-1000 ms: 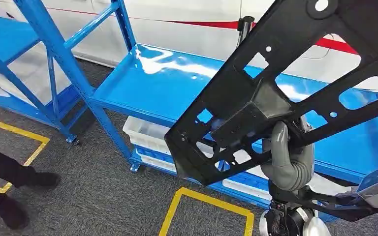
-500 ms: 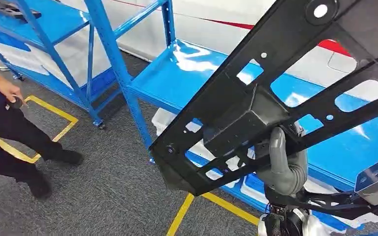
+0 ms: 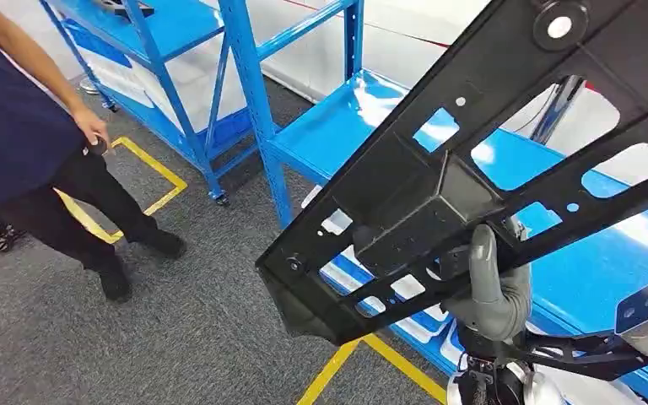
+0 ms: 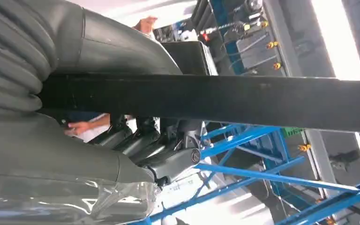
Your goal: Take the parts from the cabinet and place them on the table.
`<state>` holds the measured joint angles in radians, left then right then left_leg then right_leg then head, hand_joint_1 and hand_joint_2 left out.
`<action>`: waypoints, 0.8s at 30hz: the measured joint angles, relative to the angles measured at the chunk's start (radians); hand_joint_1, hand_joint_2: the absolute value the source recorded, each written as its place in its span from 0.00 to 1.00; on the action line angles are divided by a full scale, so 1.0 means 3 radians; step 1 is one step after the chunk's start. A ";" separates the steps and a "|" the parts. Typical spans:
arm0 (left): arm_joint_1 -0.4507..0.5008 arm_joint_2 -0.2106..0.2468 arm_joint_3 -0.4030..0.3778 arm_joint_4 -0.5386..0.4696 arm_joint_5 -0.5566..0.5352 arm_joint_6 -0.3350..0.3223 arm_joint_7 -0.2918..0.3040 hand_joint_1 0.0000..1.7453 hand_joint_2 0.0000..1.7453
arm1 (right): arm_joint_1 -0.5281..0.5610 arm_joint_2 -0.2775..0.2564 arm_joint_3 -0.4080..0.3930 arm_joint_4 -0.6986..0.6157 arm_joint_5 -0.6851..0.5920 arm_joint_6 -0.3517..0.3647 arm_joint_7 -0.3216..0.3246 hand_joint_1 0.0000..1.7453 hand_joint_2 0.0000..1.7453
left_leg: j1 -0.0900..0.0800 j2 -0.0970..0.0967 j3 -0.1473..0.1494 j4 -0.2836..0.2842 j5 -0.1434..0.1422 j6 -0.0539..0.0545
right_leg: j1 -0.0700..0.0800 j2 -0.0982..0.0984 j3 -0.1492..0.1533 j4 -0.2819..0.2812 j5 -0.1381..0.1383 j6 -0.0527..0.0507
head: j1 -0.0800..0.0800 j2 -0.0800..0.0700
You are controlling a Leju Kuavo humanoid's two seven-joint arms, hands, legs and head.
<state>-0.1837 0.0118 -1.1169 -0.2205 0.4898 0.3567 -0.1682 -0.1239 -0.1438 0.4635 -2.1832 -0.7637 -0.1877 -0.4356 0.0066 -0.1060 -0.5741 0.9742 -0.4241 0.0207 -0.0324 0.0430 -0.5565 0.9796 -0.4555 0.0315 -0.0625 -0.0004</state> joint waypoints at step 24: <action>-0.0001 -0.0004 -0.0015 -0.0006 -0.0066 -0.0013 0.0074 0.00 1.00 | 0.0053 0.0010 -0.0013 0.0005 0.0000 0.0056 -0.0045 1.00 1.00 | -0.0019 0.0037 0.0105 -0.0078 0.0024 0.0107 | -0.0008 -0.0046 -0.0118 0.0284 -0.0034 0.0122 | -0.0017 0.0000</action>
<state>-0.1841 0.0107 -1.1215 -0.2224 0.4700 0.3529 -0.1461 -0.1081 -0.1408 0.4597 -2.1817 -0.7637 -0.1709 -0.4490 0.0008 -0.0949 -0.5427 0.9508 -0.4169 0.0527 -0.0348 0.0291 -0.5919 1.0650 -0.4658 0.0680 -0.0675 -0.0004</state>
